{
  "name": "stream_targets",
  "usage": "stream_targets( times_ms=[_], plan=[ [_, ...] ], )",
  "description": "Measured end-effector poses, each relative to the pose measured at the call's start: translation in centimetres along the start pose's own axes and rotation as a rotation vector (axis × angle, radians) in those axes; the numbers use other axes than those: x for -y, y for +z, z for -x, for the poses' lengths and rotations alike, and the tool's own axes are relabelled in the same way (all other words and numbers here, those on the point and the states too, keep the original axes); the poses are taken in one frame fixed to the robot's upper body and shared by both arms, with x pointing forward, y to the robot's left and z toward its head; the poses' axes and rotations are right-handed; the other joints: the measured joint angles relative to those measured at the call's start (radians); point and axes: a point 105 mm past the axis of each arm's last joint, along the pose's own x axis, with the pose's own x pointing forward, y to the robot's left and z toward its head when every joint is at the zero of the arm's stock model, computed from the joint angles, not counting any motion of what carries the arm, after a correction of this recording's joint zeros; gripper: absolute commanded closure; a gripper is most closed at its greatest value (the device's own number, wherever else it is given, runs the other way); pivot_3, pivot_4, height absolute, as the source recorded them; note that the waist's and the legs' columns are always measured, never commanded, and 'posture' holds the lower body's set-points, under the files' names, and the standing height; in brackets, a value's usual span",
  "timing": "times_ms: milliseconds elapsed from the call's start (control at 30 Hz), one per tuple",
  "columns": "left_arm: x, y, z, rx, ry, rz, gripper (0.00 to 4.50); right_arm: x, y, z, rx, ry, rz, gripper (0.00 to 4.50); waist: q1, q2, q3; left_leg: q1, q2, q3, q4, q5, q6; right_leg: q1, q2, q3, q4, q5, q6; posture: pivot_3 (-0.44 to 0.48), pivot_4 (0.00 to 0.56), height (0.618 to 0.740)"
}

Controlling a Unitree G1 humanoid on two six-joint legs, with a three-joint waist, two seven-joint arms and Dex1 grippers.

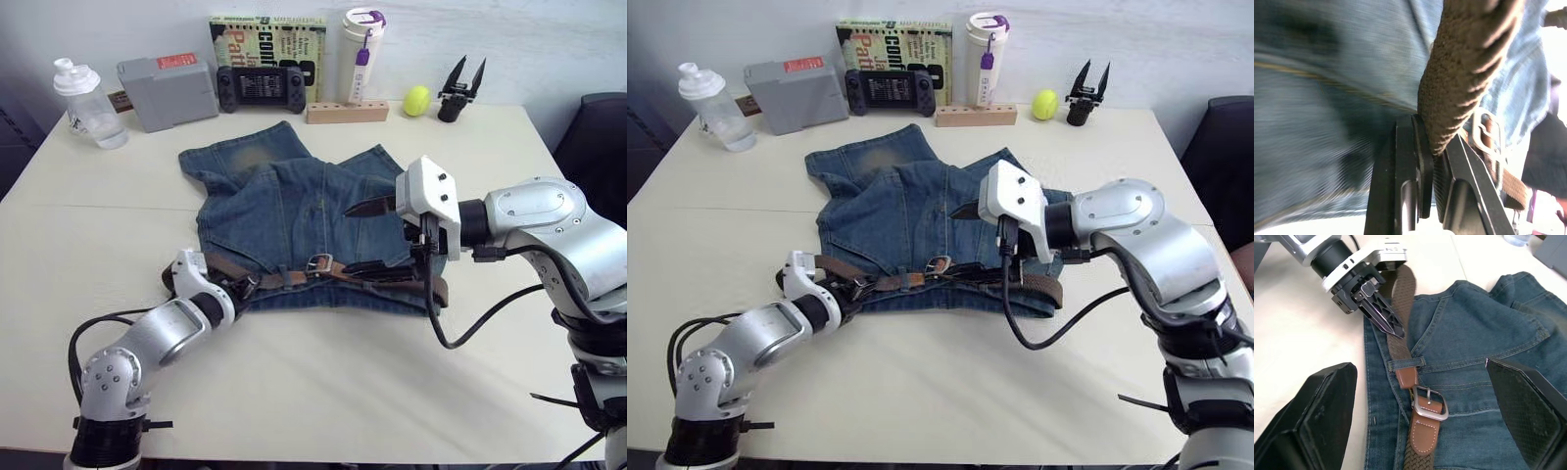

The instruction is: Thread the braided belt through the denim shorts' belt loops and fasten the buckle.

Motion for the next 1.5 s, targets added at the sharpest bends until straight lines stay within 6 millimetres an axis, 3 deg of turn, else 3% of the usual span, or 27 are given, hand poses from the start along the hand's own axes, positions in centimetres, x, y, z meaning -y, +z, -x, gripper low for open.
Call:
stream_targets(
  times_ms=[267, 467, 600, 767, 1167, 1267, 1433, 1467, 1500],
  plan=[
    [0.5, -0.2, -1.1, 0.006, -0.011, 0.018, 4.5, -0.4, -2.7, -1.3, -0.111, -0.062, 0.094, 0.03, -0.002, 0.001, 0.0, 0.001, 0.0, -0.001, 0.0, 0.0, 0.0, 0.002, 0.0, -0.001, -0.004, 0.001, 0.001, 0.0, 0.15, 0.693],
    [0.3, -1.9, -0.9, -0.111, -0.018, -0.05, 4.5, -1.5, -4.7, -5.1, -0.133, -0.119, 0.403, 0.03, -0.004, 0.001, 0.0, 0.001, 0.0, -0.001, 0.0, 0.0, 0.0, 0.002, 0.001, -0.001, -0.004, 0.001, 0.002, 0.0, 0.15, 0.693],
    [0.1, -1.5, -1.0, -0.162, -0.031, -0.124, 4.5, -1.2, -4.5, -6.6, -0.087, -0.194, 0.641, 0.03, -0.002, 0.001, 0.0, 0.002, 0.0, -0.001, 0.001, 0.001, -0.001, 0.003, 0.001, -0.001, -0.003, 0.001, 0.002, 0.0, 0.15, 0.693],
    [0.0, -1.0, -1.1, -0.208, -0.05, -0.181, 4.5, -1.4, -4.2, -7.1, -0.031, -0.227, 0.758, 0.03, -0.003, 0.001, 0.0, 0.002, -0.001, -0.001, 0.001, 0.001, -0.001, 0.003, 0.001, -0.001, -0.003, 0.001, 0.002, 0.0, 0.15, 0.693],
    [-0.2, -0.3, -1.8, -0.279, -0.082, -0.215, 4.5, -4.2, -7.1, -6.3, -0.016, -0.166, 0.764, 0.03, -0.001, 0.002, 0.001, 0.003, -0.001, -0.002, 0.002, 0.002, -0.001, 0.004, 0.0, -0.001, 0.001, 0.001, 0.002, 0.0, 0.15, 0.693],
    [-0.2, -0.2, -1.9, -0.282, -0.088, -0.224, 4.5, -3.9, -7.8, -6.4, -0.032, -0.176, 0.775, 0.8, -0.002, 0.002, 0.001, 0.004, -0.001, -0.002, 0.002, 0.003, -0.002, 0.004, 0.0, -0.001, 0.004, 0.001, 0.002, 0.0, 0.15, 0.693],
    [-0.3, -0.1, -2.0, -0.287, -0.086, -0.231, 4.5, -3.7, -8.6, -6.7, -0.055, -0.194, 0.791, 3.33, -0.002, 0.002, 0.001, 0.005, -0.001, -0.003, 0.002, 0.004, -0.003, 0.004, 0.0, -0.001, 0.006, 0.001, 0.002, 0.0, 0.15, 0.693],
    [-0.3, -0.1, -2.0, -0.287, -0.087, -0.231, 4.5, -3.6, -8.6, -6.7, -0.056, -0.195, 0.792, 3.68, -0.002, 0.002, 0.001, 0.005, -0.001, -0.003, 0.002, 0.004, -0.003, 0.004, 0.0, -0.001, 0.006, 0.001, 0.002, 0.0, 0.15, 0.693],
    [-0.3, -0.1, -2.0, -0.288, -0.089, -0.23, 4.5, -3.6, -8.8, -6.8, -0.059, -0.194, 0.796, 3.68, -0.002, 0.002, 0.001, 0.005, -0.001, -0.003, 0.002, 0.004, -0.003, 0.004, 0.0, -0.001, 0.006, 0.001, 0.002, 0.0, 0.15, 0.693]
  ],
)
